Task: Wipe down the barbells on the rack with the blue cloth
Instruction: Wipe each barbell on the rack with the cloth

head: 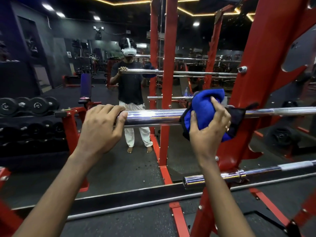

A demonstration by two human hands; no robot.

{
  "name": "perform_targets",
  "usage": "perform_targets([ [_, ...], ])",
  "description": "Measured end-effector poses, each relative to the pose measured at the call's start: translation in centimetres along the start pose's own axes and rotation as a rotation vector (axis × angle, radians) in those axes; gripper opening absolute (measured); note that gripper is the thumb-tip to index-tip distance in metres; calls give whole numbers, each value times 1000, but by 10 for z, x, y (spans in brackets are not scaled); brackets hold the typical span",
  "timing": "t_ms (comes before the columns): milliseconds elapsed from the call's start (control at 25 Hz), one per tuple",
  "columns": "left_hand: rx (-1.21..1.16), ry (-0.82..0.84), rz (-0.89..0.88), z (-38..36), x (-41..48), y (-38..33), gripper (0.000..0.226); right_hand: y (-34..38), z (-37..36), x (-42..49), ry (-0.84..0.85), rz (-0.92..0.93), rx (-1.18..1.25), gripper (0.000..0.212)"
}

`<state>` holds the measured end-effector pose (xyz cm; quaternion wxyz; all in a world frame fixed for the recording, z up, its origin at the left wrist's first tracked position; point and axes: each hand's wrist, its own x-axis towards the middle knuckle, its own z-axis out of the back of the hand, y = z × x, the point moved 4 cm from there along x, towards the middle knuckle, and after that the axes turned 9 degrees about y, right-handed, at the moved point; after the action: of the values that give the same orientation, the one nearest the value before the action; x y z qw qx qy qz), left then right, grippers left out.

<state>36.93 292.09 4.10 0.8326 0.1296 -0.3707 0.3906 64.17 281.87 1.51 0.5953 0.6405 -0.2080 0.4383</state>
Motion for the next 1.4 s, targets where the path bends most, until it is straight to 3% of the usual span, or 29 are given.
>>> perform_targets([
  [160,-129,-19,167,-3,-8,6,33,6,-6,48,192,-18,-231,52],
  [280,-183,9,148,-4,-6,6,34,32,-26,63,418,-56,-481,50],
  [480,-200,48,122,-2,-9,7,36,70,-45,33,803,263,-278,49],
  [600,-258,114,52,1,-9,14,38,45,-24,71,1020,178,-268,48],
  [760,-651,73,190,4,-16,31,27,16,-7,95,942,35,-409,42],
  [1120,-503,-44,163,-2,-18,25,27,99,-72,14,856,431,-164,59],
  [1400,-569,170,183,3,-26,41,52,29,-31,64,713,88,-288,51],
])
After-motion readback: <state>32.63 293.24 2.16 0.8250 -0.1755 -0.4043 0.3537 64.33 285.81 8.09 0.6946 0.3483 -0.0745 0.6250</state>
